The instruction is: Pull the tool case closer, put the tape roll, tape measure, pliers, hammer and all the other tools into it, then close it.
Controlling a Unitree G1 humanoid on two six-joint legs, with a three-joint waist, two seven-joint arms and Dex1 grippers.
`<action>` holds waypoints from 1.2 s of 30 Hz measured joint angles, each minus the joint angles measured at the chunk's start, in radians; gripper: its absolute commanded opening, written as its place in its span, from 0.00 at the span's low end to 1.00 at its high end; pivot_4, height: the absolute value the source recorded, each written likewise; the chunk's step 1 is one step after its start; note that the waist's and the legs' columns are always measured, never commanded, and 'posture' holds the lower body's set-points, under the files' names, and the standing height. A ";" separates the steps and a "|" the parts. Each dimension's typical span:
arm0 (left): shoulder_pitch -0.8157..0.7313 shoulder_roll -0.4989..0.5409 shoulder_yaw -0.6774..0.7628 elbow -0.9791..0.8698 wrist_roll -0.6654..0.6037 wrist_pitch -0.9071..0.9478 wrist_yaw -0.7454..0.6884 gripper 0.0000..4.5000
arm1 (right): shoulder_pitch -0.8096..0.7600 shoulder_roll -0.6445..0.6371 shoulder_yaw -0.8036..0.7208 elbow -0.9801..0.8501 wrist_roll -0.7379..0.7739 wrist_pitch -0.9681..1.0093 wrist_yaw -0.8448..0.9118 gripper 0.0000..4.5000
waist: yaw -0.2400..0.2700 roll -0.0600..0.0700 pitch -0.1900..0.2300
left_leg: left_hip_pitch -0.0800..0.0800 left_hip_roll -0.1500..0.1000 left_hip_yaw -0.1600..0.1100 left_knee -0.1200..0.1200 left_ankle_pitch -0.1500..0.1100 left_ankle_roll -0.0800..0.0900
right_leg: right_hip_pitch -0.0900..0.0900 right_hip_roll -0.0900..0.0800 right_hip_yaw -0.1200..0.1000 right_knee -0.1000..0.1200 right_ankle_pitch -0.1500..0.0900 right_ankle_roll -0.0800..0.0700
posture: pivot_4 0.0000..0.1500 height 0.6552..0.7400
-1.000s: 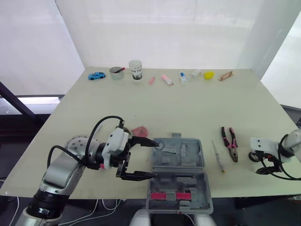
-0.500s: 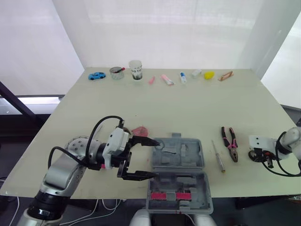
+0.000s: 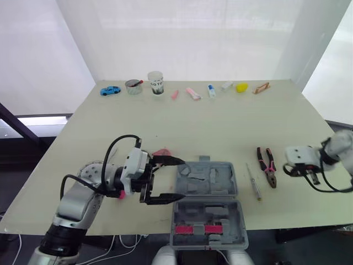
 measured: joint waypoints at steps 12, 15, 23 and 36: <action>0.174 -0.001 0.152 -0.031 -0.018 0.076 0.191 1.00 | -0.262 0.357 0.202 -0.119 -0.038 0.145 0.094 0.02 | 0.003 0.000 0.001 | -0.002 0.001 0.000 0.000 0.000 0.000 | -0.003 0.000 -0.002 0.002 0.000 0.000 | 1.00 1.00; 0.266 -0.004 0.225 -0.077 -0.036 0.085 0.230 1.00 | -0.290 0.471 0.243 -0.111 -0.042 0.174 0.090 0.02 | 0.001 0.000 0.000 | -0.004 0.002 -0.001 0.000 0.000 0.000 | -0.005 -0.001 -0.002 0.002 0.000 -0.001 | 1.00 1.00; 0.498 -0.003 0.382 -0.179 -0.054 0.087 0.287 1.00 | -0.385 0.693 0.377 0.039 -0.126 0.128 -0.009 0.02 | 0.012 -0.001 0.001 | -0.008 -0.001 -0.002 0.000 0.001 -0.003 | -0.007 -0.003 -0.006 0.001 -0.002 -0.004 | 1.00 1.00; 0.563 -0.004 0.423 -0.225 -0.068 0.089 0.328 1.00 | -0.503 0.895 0.420 0.412 -0.221 -0.050 -0.168 0.02 | -0.018 -0.001 0.001 | -0.008 0.001 -0.003 -0.004 0.003 -0.006 | -0.010 -0.001 -0.006 0.003 -0.001 -0.003 | 1.00 1.00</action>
